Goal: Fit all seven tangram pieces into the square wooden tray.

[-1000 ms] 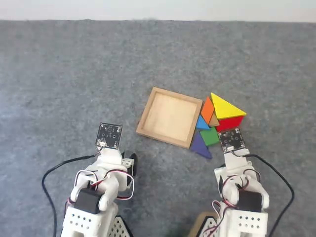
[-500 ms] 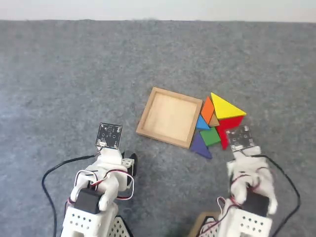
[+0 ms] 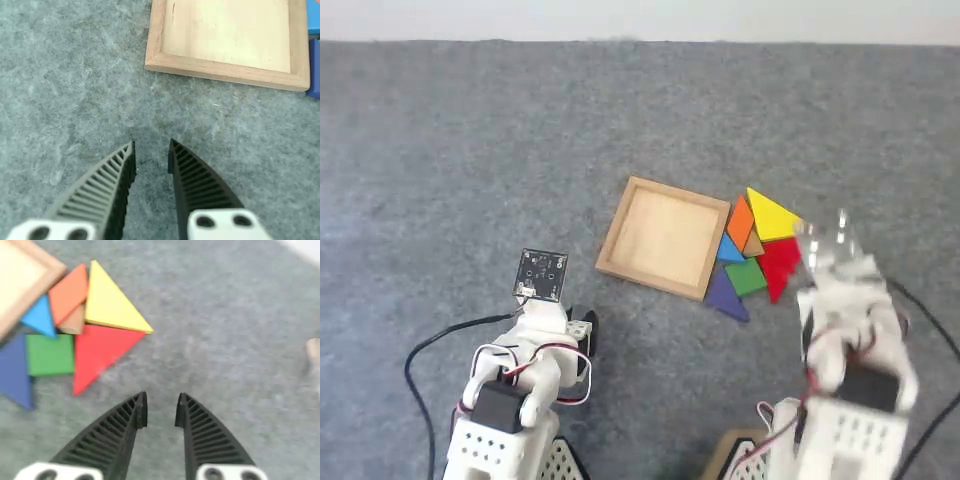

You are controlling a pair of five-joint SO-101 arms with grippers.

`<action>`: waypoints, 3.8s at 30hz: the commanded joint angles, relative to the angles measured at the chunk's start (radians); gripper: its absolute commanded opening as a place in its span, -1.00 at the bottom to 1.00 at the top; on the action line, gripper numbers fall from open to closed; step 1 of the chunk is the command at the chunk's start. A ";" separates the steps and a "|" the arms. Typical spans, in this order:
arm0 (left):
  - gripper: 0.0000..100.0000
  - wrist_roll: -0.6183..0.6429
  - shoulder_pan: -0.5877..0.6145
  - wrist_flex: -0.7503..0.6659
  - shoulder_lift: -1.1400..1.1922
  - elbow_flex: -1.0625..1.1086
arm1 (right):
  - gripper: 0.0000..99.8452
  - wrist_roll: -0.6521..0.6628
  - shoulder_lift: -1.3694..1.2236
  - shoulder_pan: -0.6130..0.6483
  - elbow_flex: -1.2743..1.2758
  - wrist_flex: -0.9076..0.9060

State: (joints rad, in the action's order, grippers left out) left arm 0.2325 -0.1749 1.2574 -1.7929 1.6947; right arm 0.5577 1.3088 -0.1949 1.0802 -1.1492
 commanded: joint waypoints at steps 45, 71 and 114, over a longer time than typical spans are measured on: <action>-0.79 0.006 -0.002 0.002 -0.017 -0.012 | -0.39 -1.056 -1.572 0.228 -0.818 0.171; -0.79 0.006 -0.002 0.002 -0.017 -0.012 | -0.39 -1.309 -1.573 0.203 -0.895 0.162; -0.79 0.006 -0.002 0.002 -0.017 -0.012 | -0.58 -0.868 -1.448 0.245 -1.080 -0.225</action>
State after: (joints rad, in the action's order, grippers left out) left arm 0.2325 -0.1749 1.2574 -1.7929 1.6947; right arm -0.3675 -0.2854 0.0123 0.1043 -1.3042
